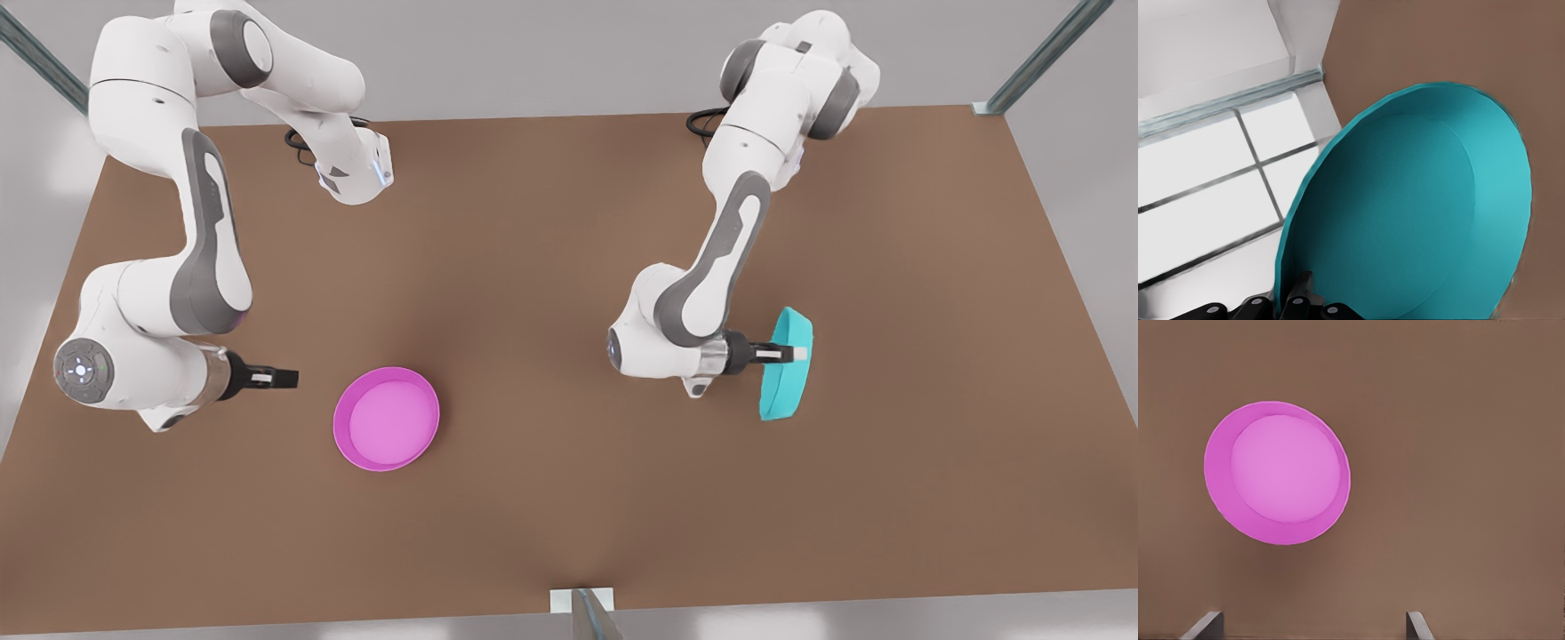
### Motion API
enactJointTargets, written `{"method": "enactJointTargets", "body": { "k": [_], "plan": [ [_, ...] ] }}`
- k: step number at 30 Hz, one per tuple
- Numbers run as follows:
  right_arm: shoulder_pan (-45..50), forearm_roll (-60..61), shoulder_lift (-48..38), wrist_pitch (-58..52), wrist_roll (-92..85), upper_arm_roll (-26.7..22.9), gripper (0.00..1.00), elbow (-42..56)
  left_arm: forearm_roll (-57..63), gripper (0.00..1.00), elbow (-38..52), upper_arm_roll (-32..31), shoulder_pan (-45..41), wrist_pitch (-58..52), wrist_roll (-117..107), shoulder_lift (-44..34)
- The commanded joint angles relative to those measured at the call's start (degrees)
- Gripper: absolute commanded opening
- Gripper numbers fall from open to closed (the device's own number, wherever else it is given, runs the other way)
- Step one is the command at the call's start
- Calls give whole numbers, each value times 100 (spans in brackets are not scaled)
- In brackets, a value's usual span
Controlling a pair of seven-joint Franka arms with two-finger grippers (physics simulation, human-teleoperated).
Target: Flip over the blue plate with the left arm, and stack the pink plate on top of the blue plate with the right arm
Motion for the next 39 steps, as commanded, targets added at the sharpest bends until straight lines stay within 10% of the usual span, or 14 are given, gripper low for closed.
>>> {"method": "enactJointTargets", "body": {
  "k": [1, 16, 33, 34, 35, 36, 39],
  "plan": [
    [-42, -5, 34, 85, -52, 0, 100, -101, 229, 21, 0, 4, -27, -31, -21, 22],
    [-192, 4, 931, 3452, -1045, 35, 100, -1964, 828, 21, -8, -5, -1407, -954, -1225, 1129],
    [-332, 531, 1247, 3399, -2135, 88, 100, -2018, 502, 21, 123, -49, -1908, -1086, -1261, 1692],
    [-324, 540, 1256, 3347, -2100, 79, 100, -1948, 485, 34, 123, -49, -1908, -1086, -1261, 1692],
    [-306, 540, 1309, 3259, -1880, 79, 100, -1798, 485, 82, 123, -49, -1900, -1086, -1261, 1692],
    [-289, 540, 1353, 3267, -1863, 79, 100, -1728, 476, 100, 123, -57, -1908, -1086, -1261, 1692],
    [-236, 523, 1502, 3188, -1740, 70, 100, -1490, 441, 100, 132, -57, -1987, -1086, -1322, 1727]
  ]
}}
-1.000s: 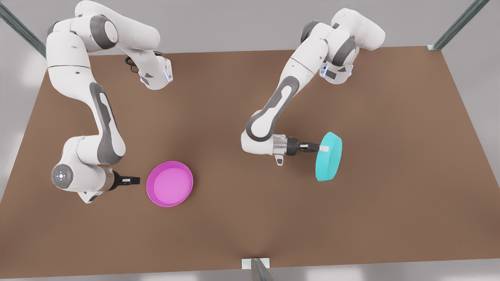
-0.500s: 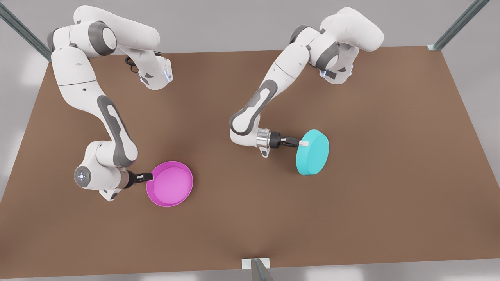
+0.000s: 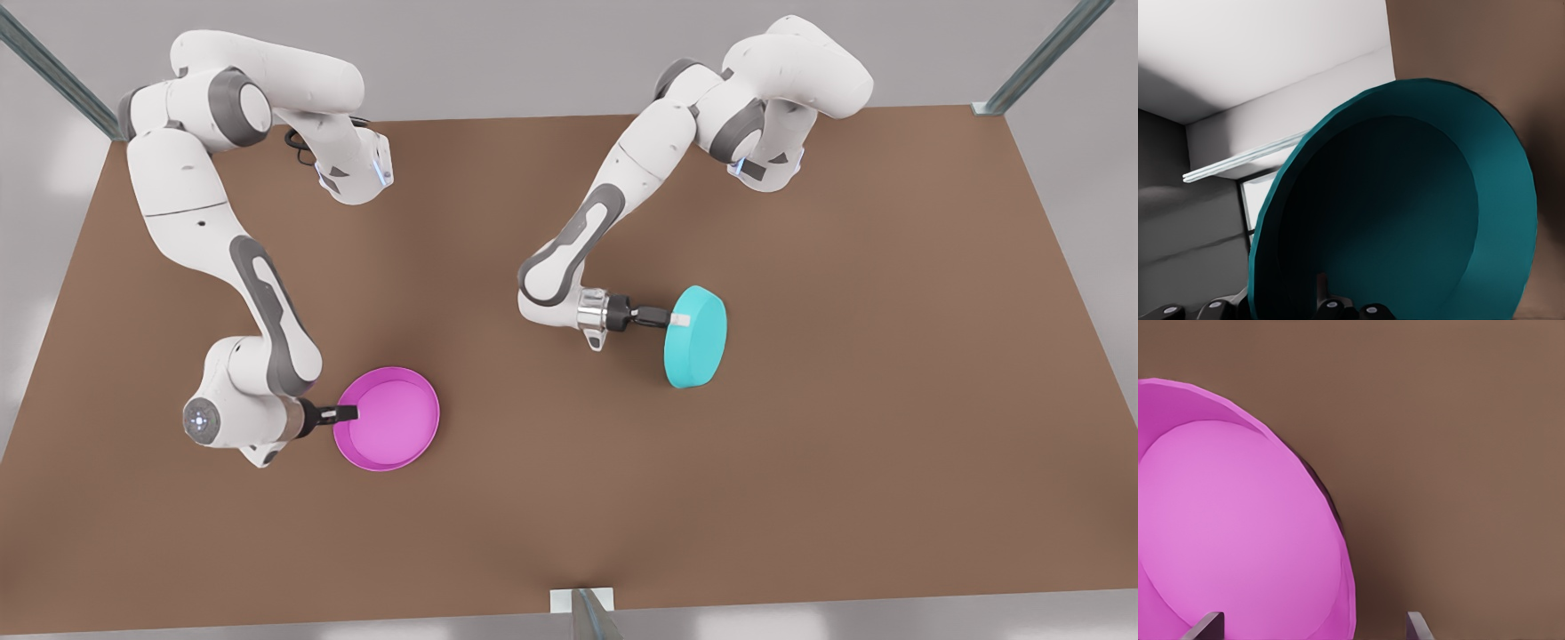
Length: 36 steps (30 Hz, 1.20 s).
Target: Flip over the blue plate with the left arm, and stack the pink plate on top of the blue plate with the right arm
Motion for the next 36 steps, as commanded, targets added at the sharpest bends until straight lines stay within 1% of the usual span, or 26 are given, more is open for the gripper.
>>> {"method": "enactJointTargets", "body": {
  "k": [1, 5, 11, 13, 17, 19, 22, 24, 26, 27, 29, 31, 33, 34, 36],
  "plan": [
    [0, 0, 22, 0, -4, 0, 100, 14, -201, 100, 0, 0, -7, 0, -10, 0],
    [123, 0, 215, -203, -4, -44, 100, 374, -526, 100, 185, 0, -86, -44, -18, 9],
    [141, -9, 365, -194, -21, -44, 100, 462, -1686, 100, 571, -8, -103, 26, -581, 0],
    [132, -18, 470, -150, -74, -44, 100, 471, -2424, 100, 818, -8, -77, 298, -1257, 0],
    [132, -18, 505, -115, -39, -44, 100, 471, -3260, 100, 827, 0, -7, 826, -2417, -8],
    [132, -18, 523, -115, -39, -53, 100, 471, -3717, 100, 985, 9, 2, 1037, -2795, -8],
    [132, -27, 532, -115, -100, -44, 86, 471, -4068, 100, 1002, 44, 28, 1327, -3209, -17],
    [132, -27, 532, -123, -109, -44, 81, 471, -4261, 100, 1002, 9, 108, 1511, -3551, -17],
    [115, -27, 532, -115, -109, -44, 80, 471, -4473, 100, 1002, 9, 125, 1714, -3850, -26],
    [115, -27, 532, -124, -109, -44, 79, 471, -4657, 100, 1160, 18, 187, 1784, -3991, -26],
    [115, -27, 532, -124, -109, -53, 75, 471, -4727, 100, 1283, 9, 204, 1819, -4061, -26],
    [115, -27, 532, -124, -109, -44, 70, 471, -5070, 100, 1617, 44, 283, 1819, -4131, -52],
    [115, -27, 540, -124, -109, -44, 69, 471, -5422, 100, 1863, 18, 380, 1811, -4307, -70],
    [123, -36, 558, -124, -109, -44, 68, 471, -5668, 100, 2013, 9, 512, 1811, -4422, -254],
    [123, -27, 567, -124, -109, -44, 67, 471, -6467, 100, 2127, 9, 995, 1811, -4518, -957]
  ]
}}
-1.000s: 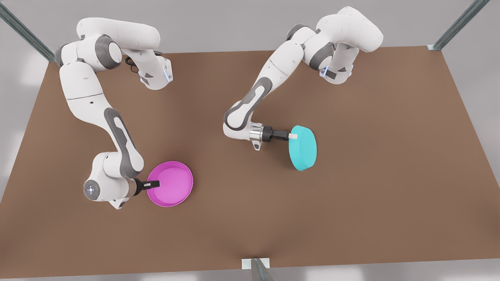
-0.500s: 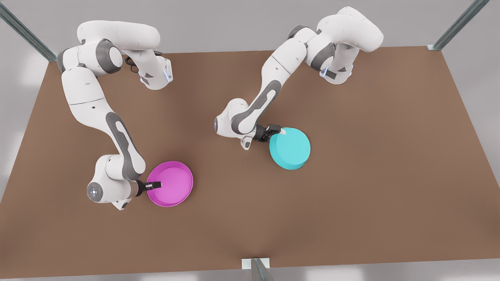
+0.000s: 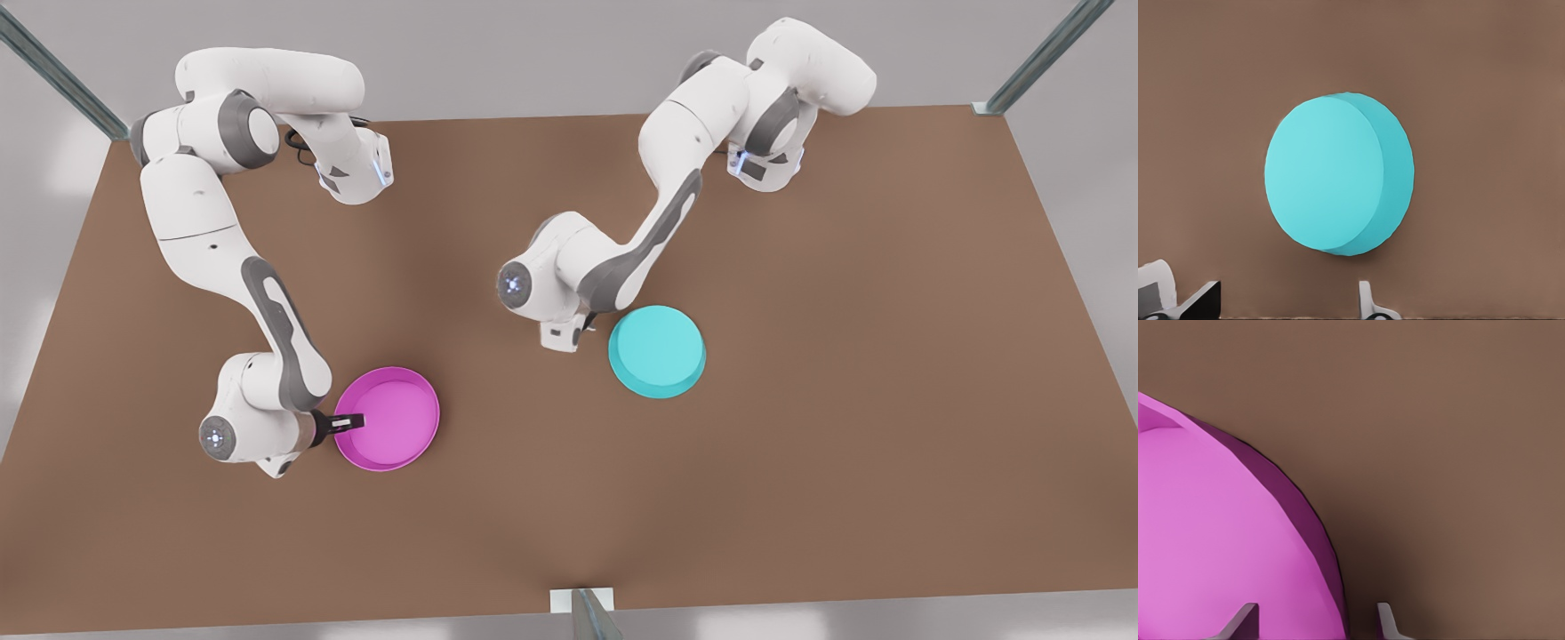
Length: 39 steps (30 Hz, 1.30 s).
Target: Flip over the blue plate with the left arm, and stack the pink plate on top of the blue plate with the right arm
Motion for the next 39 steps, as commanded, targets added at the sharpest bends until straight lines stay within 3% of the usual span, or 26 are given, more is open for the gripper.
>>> {"method": "enactJointTargets", "body": {
  "k": [1, 3, 5, 8, 11, 15, 21, 22, 24, 25, 39],
  "plan": [
    [1, 1, 1, 9, 0, -6, 67, 0, -1178, 100, 22, -2, 244, -17, -1, -244],
    [1, 1, 1, 0, 0, 2, 65, 0, -1839, 100, 22, -2, 1510, -18, 69, -940],
    [1, 1, 1, 0, 0, -6, 61, 0, -1795, 100, 198, 33, 2784, 62, 1324, -992],
    [-8, -7, 1, 0, 0, 2, 56, 0, -917, 100, 189, 33, 3514, 0, 4365, -1282],
    [-17, -7, 1, 0, -9, -6, 51, 18, -600, 100, 163, 51, 3620, -562, 5728, -1677],
    [-17, -25, -25, -44, 0, 2, 50, 123, -345, 100, -645, 51, 3805, -449, 6538, -2389],
    [-17, -16, 19, -35, 0, 2, 48, 123, -353, 100, -725, 51, 3813, -387, 6555, -2355],
    [-17, -16, 19, -35, 0, 2, 45, 123, -353, 100, -725, 51, 3822, -378, 6555, -2355],
    [-26, -34, 19, -35, -18, 2, 26, 123, -353, 100, -769, 51, 3857, -273, 6573, -2390],
    [-26, -34, 19, -44, -53, 2, 21, 123, -353, 100, -1155, 51, 3857, -53, 6687, -2644],
    [-26, 28, -25, -88, -79, 20, 21, 167, -362, 100, -1358, 51, 3857, 62, 6661, -2706]
  ]
}}
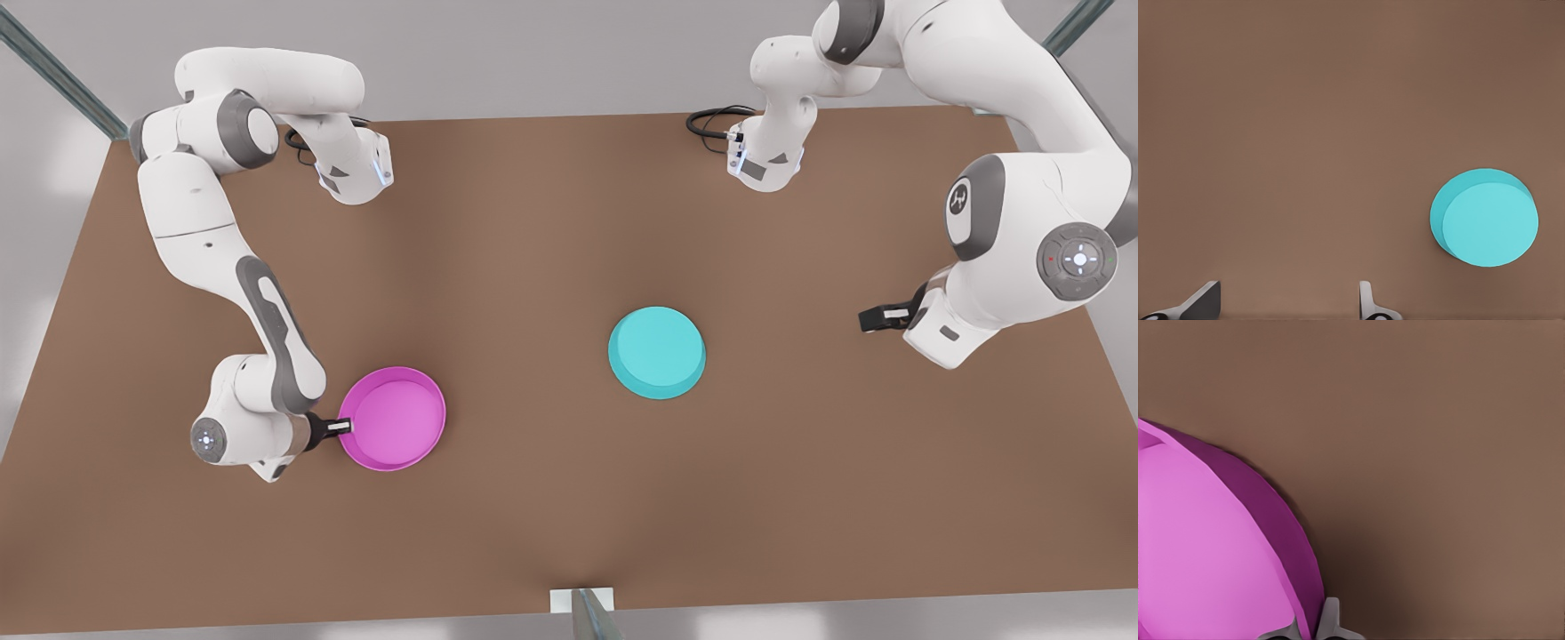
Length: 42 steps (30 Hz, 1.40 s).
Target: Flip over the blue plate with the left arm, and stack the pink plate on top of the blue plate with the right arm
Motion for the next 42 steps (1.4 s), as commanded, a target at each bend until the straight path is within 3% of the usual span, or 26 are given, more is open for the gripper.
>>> {"method": "enactJointTargets", "body": {
  "k": [1, 7, 19, 31, 42],
  "plan": [
    [5, -55, -4, -8, 37, 1, 21, 0, 1, 100, 0, 0, 0, 0, 0, -1],
    [57, 130, -21, -350, 54, 133, 21, 79, 1, 100, 0, 0, 0, 0, 9, -9],
    [84, 270, -74, -482, 81, 933, 21, 272, 1, 100, 0, 0, 0, 0, 9, -9],
    [1850, 807, -13, -280, 722, 1003, 21, 852, 1, 100, 0, -9, 79, 0, 9, -9],
    [2729, 1000, 75, 396, 995, 968, 21, 905, -8, 100, 0, 0, 149, 0, 18, 70]
  ]
}}
